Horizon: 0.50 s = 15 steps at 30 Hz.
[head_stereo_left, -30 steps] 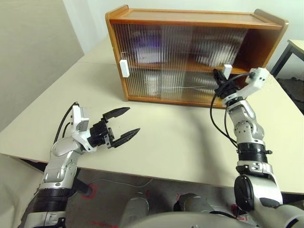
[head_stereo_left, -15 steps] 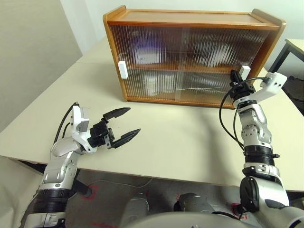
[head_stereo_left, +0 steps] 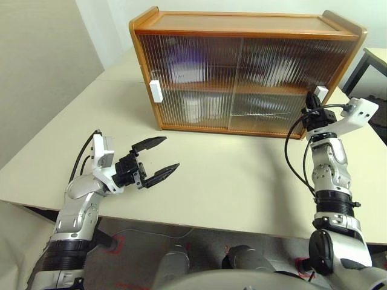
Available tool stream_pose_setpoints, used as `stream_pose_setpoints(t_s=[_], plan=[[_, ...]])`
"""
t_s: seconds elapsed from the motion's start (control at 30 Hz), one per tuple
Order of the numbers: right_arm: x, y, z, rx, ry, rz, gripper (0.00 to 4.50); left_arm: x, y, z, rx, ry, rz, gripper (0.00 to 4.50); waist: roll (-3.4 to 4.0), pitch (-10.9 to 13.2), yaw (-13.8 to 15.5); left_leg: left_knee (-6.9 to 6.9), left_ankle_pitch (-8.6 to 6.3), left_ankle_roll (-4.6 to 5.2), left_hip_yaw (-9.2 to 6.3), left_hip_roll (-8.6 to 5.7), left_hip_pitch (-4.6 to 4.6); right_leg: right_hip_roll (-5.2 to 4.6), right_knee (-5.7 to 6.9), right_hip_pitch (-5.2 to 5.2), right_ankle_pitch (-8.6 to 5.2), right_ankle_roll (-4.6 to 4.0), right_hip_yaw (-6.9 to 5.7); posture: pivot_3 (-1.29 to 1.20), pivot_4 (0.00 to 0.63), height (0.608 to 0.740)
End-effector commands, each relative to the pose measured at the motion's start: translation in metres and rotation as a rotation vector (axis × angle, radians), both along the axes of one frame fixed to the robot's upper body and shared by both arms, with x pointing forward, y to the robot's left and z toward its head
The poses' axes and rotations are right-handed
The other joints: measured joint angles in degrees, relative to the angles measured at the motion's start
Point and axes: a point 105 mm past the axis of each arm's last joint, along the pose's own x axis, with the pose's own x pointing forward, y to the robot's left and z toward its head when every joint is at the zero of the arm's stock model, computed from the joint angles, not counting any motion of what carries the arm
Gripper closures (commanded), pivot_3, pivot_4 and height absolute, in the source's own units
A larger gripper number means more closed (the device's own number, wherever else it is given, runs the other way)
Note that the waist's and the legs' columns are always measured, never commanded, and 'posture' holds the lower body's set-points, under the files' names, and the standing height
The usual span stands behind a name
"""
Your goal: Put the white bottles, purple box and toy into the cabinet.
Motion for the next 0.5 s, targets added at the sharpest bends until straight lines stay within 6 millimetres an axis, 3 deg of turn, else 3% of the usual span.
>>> stream_pose_setpoints(t_s=[0.03,0.23,0.27,0.33,0.43,0.5], plan=[[-0.002,-0.001,-0.002,-0.002,0.006,0.014,4.48,-0.001,-0.002,-0.001,0.013,0.006,-0.008,0.0,0.0,0.0,-0.05,0.0,0.0,0.0,0.0,0.0,0.0,-0.01,-0.03,0.0,-0.01,0.01,0.01,-0.12,0.002,0.74],[-0.013,0.046,0.006,-0.15,-0.055,0.224,4.48,-0.001,0.001,0.0,0.022,0.008,0.003,0.0,0.03,0.0,-0.46,-0.05,0.11,0.19,0.08,0.04,-0.11,0.11,-0.04,0.15,-0.08,-0.02,0.01,-0.12,0.004,0.74],[-0.017,0.055,0.006,-0.183,-0.066,0.265,4.32,-0.001,0.001,0.0,0.023,0.008,0.005,0.0,0.03,0.01,-0.53,-0.05,0.18,0.3,0.07,0.05,-0.19,0.17,-0.04,0.13,-0.05,-0.11,0.0,-0.12,0.004,0.74],[-0.025,0.072,0.004,-0.271,-0.078,0.358,3.89,-0.001,0.003,0.0,0.025,0.009,0.01,0.0,0.02,0.0,-0.83,-0.04,0.31,0.48,0.08,0.1,-0.2,0.33,-0.04,0.16,0.0,-0.07,0.02,-0.12,0.005,0.74],[-0.049,0.109,-0.001,-0.415,-0.123,0.589,2.8,0.0,0.006,-0.001,0.028,0.016,0.029,0.0,0.02,0.0,-0.86,-0.05,0.25,0.46,0.1,0.1,-0.22,0.58,-0.05,0.22,-0.08,0.53,0.02,-0.11,0.006,0.74],[-0.066,0.121,-0.008,-0.441,-0.127,0.711,2.06,0.002,0.011,-0.002,0.034,0.023,0.063,0.0,0.01,0.0,-0.84,-0.04,0.21,0.44,0.11,0.08,-0.21,0.75,-0.07,0.38,-0.22,0.74,0.06,-0.11,0.007,0.74]])
